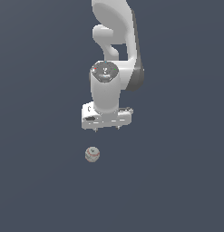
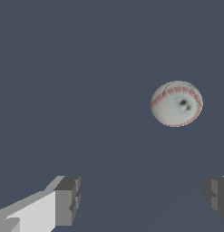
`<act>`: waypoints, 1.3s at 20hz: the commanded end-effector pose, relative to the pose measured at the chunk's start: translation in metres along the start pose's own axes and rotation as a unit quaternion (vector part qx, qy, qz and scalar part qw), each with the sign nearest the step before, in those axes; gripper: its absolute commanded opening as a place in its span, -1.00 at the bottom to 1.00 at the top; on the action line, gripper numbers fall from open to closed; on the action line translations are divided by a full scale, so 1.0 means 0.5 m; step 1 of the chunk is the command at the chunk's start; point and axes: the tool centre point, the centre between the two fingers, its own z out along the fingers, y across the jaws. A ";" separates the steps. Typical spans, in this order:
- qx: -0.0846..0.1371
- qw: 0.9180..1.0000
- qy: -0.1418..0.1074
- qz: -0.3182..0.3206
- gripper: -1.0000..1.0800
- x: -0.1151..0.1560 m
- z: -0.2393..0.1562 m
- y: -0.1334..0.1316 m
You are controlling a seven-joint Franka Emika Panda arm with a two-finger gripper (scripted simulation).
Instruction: Pick up the object and move it to a goal position.
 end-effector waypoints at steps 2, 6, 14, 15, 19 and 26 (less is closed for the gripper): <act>0.000 1.000 0.001 -0.029 0.92 0.026 0.017 0.026; 0.001 0.998 0.004 -0.070 0.92 0.059 0.042 0.062; 0.003 0.991 0.009 -0.135 0.92 0.107 0.089 0.126; 0.003 0.990 0.009 -0.141 0.92 0.110 0.094 0.132; 0.003 0.987 0.011 -0.159 0.92 0.121 0.108 0.151; 0.004 0.985 0.012 -0.171 0.92 0.128 0.118 0.164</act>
